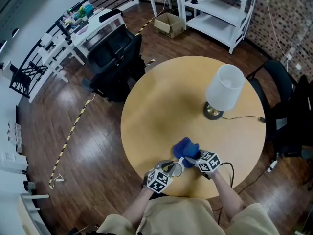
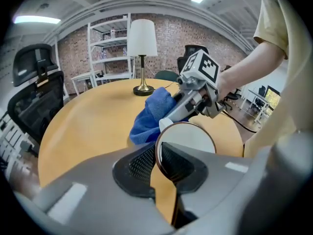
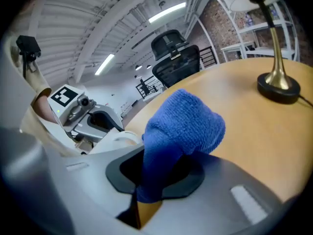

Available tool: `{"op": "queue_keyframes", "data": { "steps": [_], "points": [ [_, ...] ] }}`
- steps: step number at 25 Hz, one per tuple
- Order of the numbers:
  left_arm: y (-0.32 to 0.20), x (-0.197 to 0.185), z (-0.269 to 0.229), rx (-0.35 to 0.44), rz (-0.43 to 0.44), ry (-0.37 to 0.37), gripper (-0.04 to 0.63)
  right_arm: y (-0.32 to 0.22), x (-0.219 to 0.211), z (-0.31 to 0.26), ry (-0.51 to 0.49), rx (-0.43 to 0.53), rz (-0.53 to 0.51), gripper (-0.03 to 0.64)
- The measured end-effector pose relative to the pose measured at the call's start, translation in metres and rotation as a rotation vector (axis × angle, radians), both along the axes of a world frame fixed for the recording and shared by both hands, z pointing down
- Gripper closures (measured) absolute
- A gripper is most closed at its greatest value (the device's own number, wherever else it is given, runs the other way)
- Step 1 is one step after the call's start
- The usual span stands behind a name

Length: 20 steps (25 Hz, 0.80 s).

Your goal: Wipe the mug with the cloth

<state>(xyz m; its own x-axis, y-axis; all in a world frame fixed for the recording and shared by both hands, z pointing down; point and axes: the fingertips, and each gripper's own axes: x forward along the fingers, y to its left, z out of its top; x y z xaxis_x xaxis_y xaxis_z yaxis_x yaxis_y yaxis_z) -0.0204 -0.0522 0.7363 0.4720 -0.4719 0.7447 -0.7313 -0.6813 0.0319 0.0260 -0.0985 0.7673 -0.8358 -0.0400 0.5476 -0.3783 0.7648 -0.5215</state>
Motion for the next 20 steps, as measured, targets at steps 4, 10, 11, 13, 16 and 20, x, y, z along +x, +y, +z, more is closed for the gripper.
{"op": "queue_keyframes", "data": {
  "steps": [4, 10, 11, 13, 16, 20],
  "points": [
    [0.004, -0.008, 0.002, -0.001, -0.026, 0.031, 0.565, 0.027, -0.006, 0.013, -0.066, -0.118, -0.047, 0.555],
    [0.009, 0.002, 0.003, -0.046, 0.013, 0.004, 0.563, 0.033, 0.007, 0.007, -0.009, -0.051, -0.088, 0.552],
    [0.008, 0.005, 0.003, -0.064, 0.013, -0.01, 0.561, 0.028, 0.014, 0.0, -0.005, -0.022, -0.049, 0.551],
    [0.006, 0.013, 0.005, -0.099, 0.007, -0.035, 0.558, 0.018, 0.028, -0.019, -0.022, 0.022, 0.061, 0.549],
    [0.0, 0.025, 0.001, -0.13, -0.008, -0.005, 0.543, 0.004, 0.055, -0.051, -0.066, 0.074, 0.247, 0.548],
    [-0.011, 0.026, -0.036, -0.093, -0.061, 0.158, 0.409, -0.012, 0.092, -0.106, -0.107, 0.193, 0.464, 0.545]
  ]
}}
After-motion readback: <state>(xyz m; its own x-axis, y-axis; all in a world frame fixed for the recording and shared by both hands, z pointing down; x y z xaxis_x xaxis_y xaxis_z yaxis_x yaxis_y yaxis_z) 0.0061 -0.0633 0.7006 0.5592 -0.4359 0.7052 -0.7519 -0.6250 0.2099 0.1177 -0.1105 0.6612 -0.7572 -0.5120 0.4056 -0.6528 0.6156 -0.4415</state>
